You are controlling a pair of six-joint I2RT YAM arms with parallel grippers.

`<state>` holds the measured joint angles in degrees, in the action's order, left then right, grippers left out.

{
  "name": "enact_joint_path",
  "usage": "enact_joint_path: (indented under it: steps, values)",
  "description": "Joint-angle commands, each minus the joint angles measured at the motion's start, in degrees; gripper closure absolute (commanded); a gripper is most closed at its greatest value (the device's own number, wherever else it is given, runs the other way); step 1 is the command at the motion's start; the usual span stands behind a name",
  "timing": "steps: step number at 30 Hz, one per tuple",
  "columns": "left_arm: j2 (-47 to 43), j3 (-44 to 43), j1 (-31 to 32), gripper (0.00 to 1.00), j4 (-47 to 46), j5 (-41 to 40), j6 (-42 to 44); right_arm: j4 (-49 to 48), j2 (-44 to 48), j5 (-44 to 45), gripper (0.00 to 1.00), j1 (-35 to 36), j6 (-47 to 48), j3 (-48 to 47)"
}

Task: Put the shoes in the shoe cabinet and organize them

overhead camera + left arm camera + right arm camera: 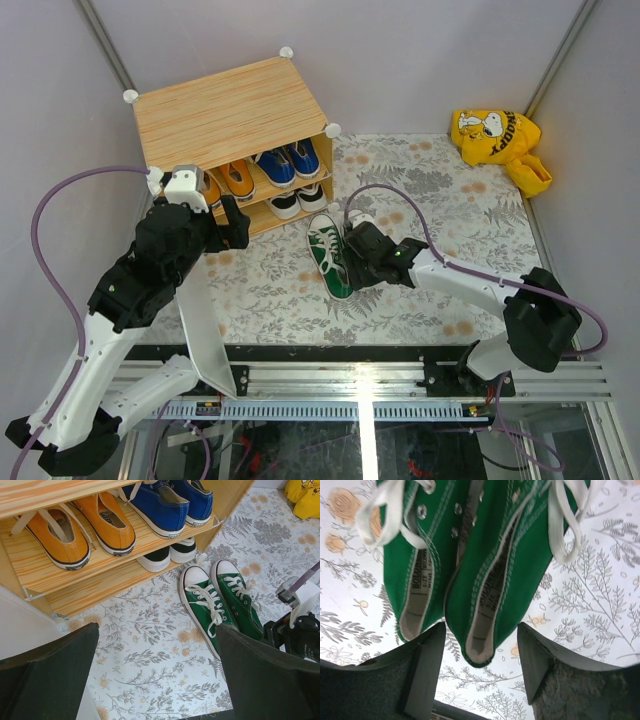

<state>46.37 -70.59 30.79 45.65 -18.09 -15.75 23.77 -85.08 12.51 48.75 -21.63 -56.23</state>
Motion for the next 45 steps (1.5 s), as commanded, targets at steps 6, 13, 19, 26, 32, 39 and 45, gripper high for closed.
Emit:
enact_joint_path:
  steps: [6, 13, 19, 26, 32, 39, 45]
  values:
    - [-0.1, 0.6, 0.3, 0.0, -0.6, -0.3, -0.8, 0.4, 0.6, 4.4, 0.95, 0.5, -1.7, 2.2]
    - [-0.2, 1.4, 0.3, 0.0, -0.9, -0.3, -0.8, 7.6, 1.6, 18.5, 1.0, 0.5, 1.9, 0.4]
    - [0.0, 2.1, 0.3, 0.0, -1.7, 0.1, -1.0, 1.1, 1.2, 12.8, 1.0, 0.5, 1.6, 5.0]
    - [0.0, 1.8, 0.3, 0.0, -1.7, 0.0, -0.5, -9.6, -2.5, 8.7, 1.0, 2.6, -0.5, 8.1]
    - [0.1, 1.7, 0.3, 0.0, -1.5, -0.1, -0.4, -15.9, -3.5, 9.9, 1.0, 6.4, 2.9, 7.9]
    - [0.0, 1.6, 0.3, 0.0, -1.4, -0.4, -0.1, -20.5, -2.0, 8.4, 1.0, 8.8, 4.6, 9.2]
    - [0.2, 1.6, 0.3, 0.0, -1.4, -0.1, -0.2, -22.7, -0.4, 6.7, 1.0, 9.3, 4.7, 9.9]
